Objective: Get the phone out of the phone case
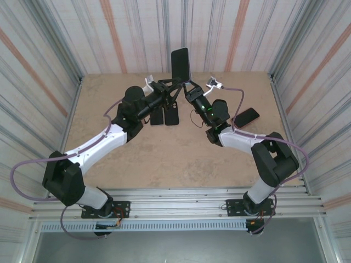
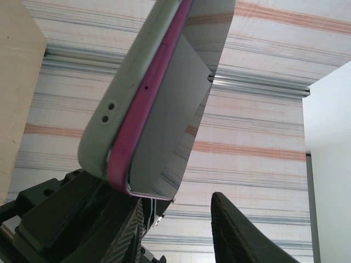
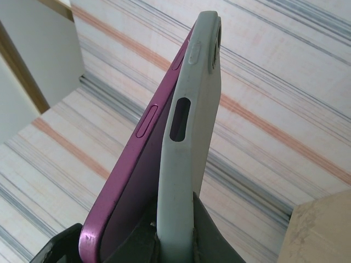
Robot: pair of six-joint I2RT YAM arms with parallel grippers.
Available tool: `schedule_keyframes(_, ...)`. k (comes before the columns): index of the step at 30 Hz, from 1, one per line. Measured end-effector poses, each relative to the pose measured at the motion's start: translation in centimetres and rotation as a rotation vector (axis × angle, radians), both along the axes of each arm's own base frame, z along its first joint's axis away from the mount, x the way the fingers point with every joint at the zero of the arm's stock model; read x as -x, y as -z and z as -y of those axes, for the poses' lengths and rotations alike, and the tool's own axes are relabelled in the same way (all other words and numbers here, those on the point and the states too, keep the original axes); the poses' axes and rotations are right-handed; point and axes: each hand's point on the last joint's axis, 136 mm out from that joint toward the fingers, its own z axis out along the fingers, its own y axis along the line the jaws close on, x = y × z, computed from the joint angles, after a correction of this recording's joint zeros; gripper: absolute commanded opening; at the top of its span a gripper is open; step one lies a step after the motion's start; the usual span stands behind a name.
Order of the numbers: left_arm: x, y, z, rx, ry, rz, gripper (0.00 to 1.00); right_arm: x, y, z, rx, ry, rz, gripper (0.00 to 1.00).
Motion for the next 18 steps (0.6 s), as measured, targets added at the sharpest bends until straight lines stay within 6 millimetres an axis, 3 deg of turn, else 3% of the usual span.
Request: schedule_keyframes(18,-0.42,0.39,-0.33,-0.001,-0.032,-0.011,0.40,0.36,-0.23,-0.37,-0.010,-0.012,0.015,0.00)
